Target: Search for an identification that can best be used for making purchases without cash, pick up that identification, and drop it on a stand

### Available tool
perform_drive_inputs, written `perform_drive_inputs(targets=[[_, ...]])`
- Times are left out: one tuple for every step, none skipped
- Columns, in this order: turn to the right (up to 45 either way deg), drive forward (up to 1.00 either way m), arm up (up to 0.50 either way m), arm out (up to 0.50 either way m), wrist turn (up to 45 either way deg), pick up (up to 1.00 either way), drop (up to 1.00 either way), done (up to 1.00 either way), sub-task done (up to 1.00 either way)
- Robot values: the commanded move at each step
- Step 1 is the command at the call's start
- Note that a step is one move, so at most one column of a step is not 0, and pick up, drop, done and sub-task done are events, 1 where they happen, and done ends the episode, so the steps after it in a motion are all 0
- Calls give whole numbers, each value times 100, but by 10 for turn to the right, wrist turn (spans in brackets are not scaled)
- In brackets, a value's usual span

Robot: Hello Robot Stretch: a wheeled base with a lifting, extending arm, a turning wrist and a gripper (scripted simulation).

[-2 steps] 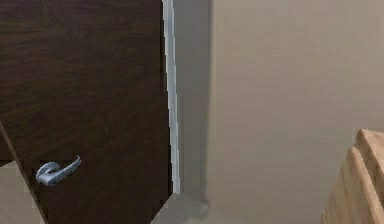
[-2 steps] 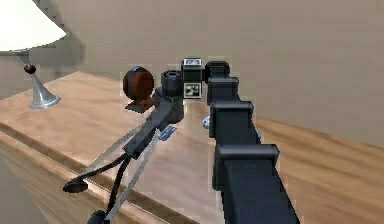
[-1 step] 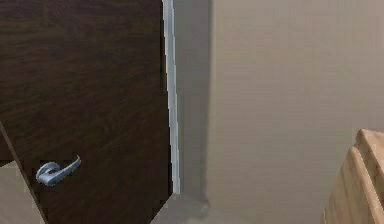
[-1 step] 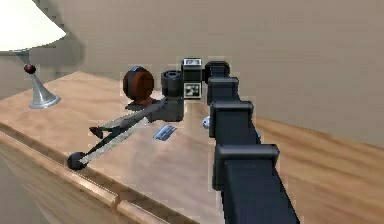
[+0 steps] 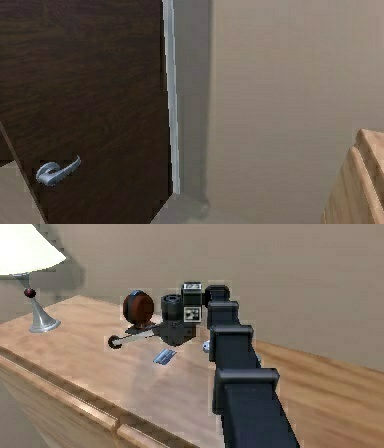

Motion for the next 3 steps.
perform_drive_inputs(targets=[[0,0,0,0,270,0,0,0,0],[0,0,-12,0,0,0,0,0,0],[0,0,0,0,0,100,0,0,0]])
